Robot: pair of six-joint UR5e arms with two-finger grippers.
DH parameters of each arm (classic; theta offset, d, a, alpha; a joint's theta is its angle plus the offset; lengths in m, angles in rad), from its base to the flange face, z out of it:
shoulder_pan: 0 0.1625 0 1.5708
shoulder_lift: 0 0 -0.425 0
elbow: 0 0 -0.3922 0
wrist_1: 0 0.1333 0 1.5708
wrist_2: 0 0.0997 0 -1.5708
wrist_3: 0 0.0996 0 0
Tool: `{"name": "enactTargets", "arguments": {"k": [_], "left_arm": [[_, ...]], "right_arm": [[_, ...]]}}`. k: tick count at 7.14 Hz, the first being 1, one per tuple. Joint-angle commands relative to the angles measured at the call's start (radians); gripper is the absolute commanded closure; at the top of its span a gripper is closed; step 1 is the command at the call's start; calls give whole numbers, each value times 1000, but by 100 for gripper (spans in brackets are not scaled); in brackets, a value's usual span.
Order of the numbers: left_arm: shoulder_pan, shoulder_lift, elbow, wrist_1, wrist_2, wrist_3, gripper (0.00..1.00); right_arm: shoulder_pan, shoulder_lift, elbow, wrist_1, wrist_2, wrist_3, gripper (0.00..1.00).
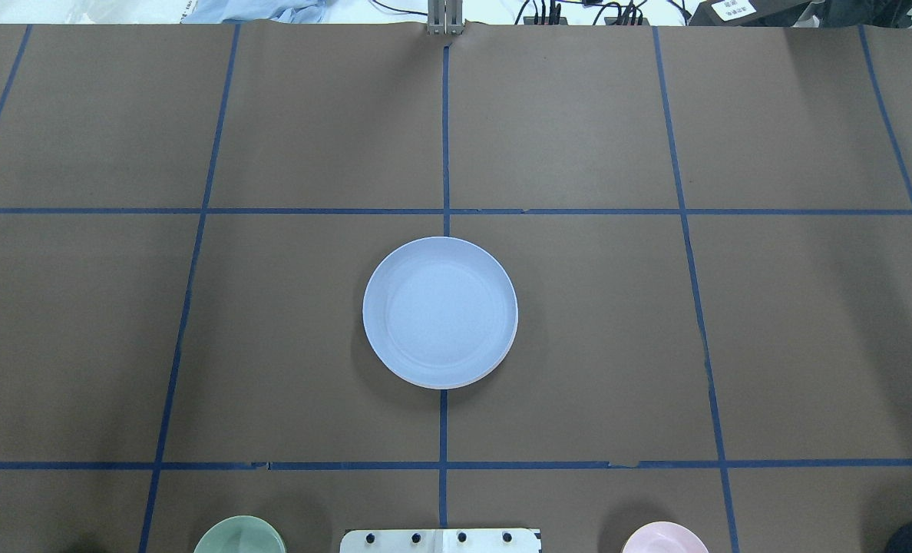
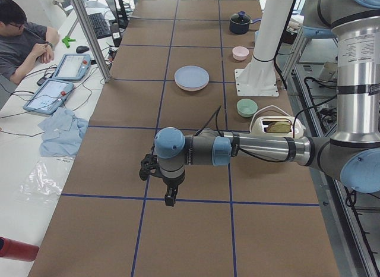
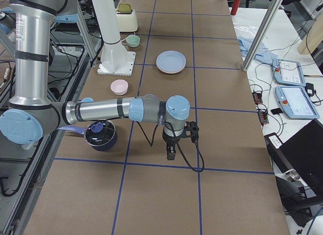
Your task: Stack three plates with pink and blue
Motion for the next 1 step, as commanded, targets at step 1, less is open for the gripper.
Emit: {"name": "enactTargets", "arguments": {"k": [1], "left_arm": [[1, 8, 2, -1, 0, 1, 0]], "right_arm": [[0, 1, 1, 0, 0, 0, 0]]}}
